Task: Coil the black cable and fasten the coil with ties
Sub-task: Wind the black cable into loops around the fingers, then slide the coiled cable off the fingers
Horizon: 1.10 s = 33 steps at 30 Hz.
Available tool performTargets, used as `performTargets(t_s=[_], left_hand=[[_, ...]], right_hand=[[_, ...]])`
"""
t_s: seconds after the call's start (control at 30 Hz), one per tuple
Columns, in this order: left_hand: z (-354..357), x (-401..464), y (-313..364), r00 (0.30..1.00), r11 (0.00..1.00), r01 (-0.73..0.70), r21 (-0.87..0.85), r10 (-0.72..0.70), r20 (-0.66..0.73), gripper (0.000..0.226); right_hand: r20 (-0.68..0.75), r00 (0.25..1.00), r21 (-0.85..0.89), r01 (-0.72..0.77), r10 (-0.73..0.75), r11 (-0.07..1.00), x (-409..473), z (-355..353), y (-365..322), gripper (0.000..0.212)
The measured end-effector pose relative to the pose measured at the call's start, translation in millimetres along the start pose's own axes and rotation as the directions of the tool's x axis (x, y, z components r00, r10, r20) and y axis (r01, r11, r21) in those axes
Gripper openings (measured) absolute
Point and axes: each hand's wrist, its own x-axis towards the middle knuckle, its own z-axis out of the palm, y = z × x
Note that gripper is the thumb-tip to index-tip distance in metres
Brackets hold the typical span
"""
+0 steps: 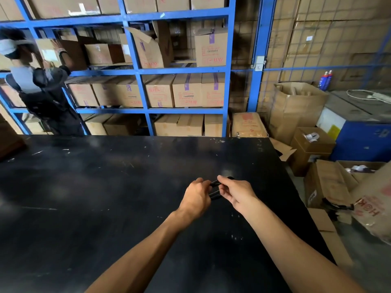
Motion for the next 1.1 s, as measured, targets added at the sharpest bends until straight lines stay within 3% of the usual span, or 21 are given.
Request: performTargets(t_s=[0.13,0.23,0.53,0.63,0.7,0.8,0.87,1.0,1.1], left_hand=[[-6.5,9.2,-4.3,0.967,0.943,0.228,-0.242,-0.19,0.168,0.025],[-6.5,12.9,-11.1,0.927,0.862,0.345,-0.37,-0.251,0.28,0.041],[44.6,7.2,-2.0,0.862,0.816,0.451,-0.363,-0.293,0.414,0.034],[70.0,3.5,3.2,0.852,0.806,0.469,-0.362,-0.304,0.427,0.032],[84.6,0.8,8.2,0.848,0.797,0.478,-0.368,-0.309,0.432,0.036],[105.6,-7.0,18.9,0.839,0.791,0.491,-0.364,-0.317,0.442,0.039],[119.4,-13.4,26.9,0.828,0.787,0.506,-0.353,-0.331,0.452,0.036],[142.1,-27.1,40.0,0.837,0.827,0.479,-0.294,-0.329,0.438,0.033],[154.2,-42.2,44.1,0.84,0.859,0.45,-0.244,-0.314,0.443,0.034]], right_hand=[[0.08,0.989,-0.207,-0.108,0.127,0.972,-0.6,-29.4,-1.4,0.025],[0.098,0.985,-0.327,-0.101,0.14,0.94,-1.6,-61.7,-4.0,0.024],[-0.057,0.998,-0.599,-0.066,0.039,0.798,-3.0,-136.9,18.2,0.009],[-0.131,0.991,-0.717,-0.079,-0.022,0.692,3.5,-177.1,28.0,0.011],[-0.188,0.981,-0.813,-0.125,-0.052,0.568,6.6,-205.9,35.0,0.014],[-0.256,0.967,-0.897,-0.239,0.004,0.373,6.7,-238.1,54.2,0.015],[-0.271,0.962,-0.928,-0.269,0.03,0.259,6.1,-247.7,73.4,0.028],[-0.275,0.961,-0.949,-0.27,-0.011,0.165,10.8,-247.3,109.1,0.057],[-0.231,0.971,-0.971,-0.226,-0.062,0.083,12.1,-244.7,127.6,0.045]])
